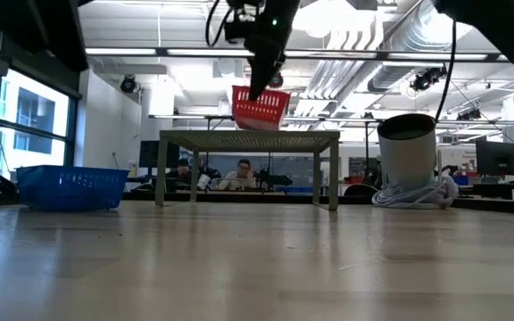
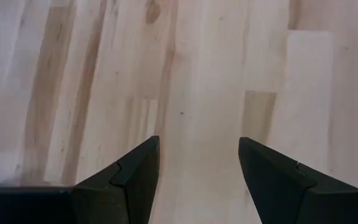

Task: Pick & Place Office Desk Supplies
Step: Put the red bin with rubberbands on the shelf, then put the blue bin with spring keychains on the shelf

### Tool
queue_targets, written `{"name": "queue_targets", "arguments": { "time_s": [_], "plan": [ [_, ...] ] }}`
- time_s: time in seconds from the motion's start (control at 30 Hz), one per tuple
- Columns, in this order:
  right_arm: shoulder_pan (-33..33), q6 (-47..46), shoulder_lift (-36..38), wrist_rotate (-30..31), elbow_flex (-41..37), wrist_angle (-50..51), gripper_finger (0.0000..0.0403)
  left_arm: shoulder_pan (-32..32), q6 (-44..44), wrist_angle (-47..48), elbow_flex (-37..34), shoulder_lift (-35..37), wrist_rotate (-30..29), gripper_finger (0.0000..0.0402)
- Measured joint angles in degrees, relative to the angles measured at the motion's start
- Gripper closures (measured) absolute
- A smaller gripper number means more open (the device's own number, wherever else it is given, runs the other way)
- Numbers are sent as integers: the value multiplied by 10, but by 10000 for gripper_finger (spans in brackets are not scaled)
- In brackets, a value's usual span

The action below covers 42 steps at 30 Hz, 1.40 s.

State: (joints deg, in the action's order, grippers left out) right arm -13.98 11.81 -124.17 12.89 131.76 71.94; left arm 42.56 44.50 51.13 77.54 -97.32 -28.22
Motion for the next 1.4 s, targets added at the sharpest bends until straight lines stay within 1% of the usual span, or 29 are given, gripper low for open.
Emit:
{"name": "queue_targets", "arguments": {
  "time_s": [0.07,0.23,0.33,0.47,0.57,0.63,0.77,0.97,1.07,1.17,1.23,1.4],
  "plan": [
    [-7,3,-9,-6,0,1,399,7,9,0,0,0,-2,193],
    [-23,2,-18,-44,0,-2,399,25,49,-4,-7,0,-14,193],
    [-24,2,-18,-38,0,-8,399,35,73,-7,-16,0,-37,193],
    [-24,3,-18,-38,0,-6,389,41,89,-22,-21,0,-43,193],
    [-21,4,-18,-36,0,-6,369,45,99,-24,-21,0,-44,193],
    [-17,4,-18,-16,0,-8,350,45,102,-26,-21,0,-45,193],
    [-10,5,-18,25,0,-11,302,45,100,-26,-21,0,-45,193],
    [9,16,-11,41,0,-12,225,45,100,-28,-21,0,-45,193],
    [25,16,-4,66,0,-14,196,46,104,-29,-21,0,-45,193],
    [45,17,7,98,0,-12,179,46,105,-36,-21,0,-46,193],
    [62,15,20,100,0,-3,174,44,113,-46,-20,0,-38,193],
    [120,-16,53,84,0,17,172,16,117,-40,11,1,42,193]
  ]
}}
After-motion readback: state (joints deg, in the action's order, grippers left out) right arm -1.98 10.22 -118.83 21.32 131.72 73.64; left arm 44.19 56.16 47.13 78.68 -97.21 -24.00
